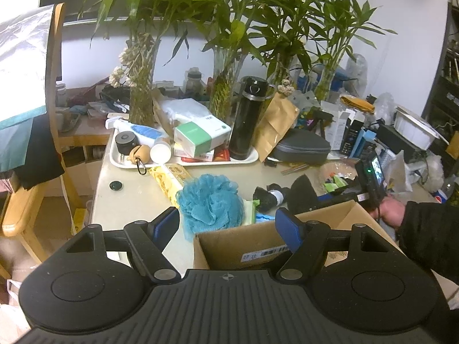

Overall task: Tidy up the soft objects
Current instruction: 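Close the right tool on the black foam sponge strip, then lift the sponge with the right tool while the left tool approaches the blue loofah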

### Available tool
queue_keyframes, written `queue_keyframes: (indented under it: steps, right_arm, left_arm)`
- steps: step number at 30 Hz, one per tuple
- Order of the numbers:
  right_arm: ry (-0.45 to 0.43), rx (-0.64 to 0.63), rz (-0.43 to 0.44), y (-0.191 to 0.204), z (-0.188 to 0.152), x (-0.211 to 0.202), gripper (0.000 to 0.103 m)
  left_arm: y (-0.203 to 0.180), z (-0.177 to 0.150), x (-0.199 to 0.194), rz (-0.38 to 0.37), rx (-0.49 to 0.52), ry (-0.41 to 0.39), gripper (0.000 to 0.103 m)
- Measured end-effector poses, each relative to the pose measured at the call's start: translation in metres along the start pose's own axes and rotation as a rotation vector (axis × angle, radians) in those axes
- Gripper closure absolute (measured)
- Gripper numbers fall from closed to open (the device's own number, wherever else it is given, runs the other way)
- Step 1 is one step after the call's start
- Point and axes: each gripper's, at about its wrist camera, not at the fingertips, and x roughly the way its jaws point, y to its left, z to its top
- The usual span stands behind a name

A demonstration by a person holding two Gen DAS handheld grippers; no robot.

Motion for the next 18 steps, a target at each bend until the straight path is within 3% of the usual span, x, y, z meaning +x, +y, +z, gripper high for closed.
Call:
queue_keyframes:
  steps: [14, 18]
  right_arm:
    - [-0.121, 0.097, -0.007, -0.013, 0.01, -0.066, 0.053]
    - [-0.148, 0.155, 0.059, -0.017, 0.015, -0.08, 0.053]
  left_arm:
    - [0.0, 0.013, 0.01, -0.007, 0.034, -0.022, 0.03]
    - [0.0, 0.017, 0.014, -0.012, 0.035, -0.03, 0.03]
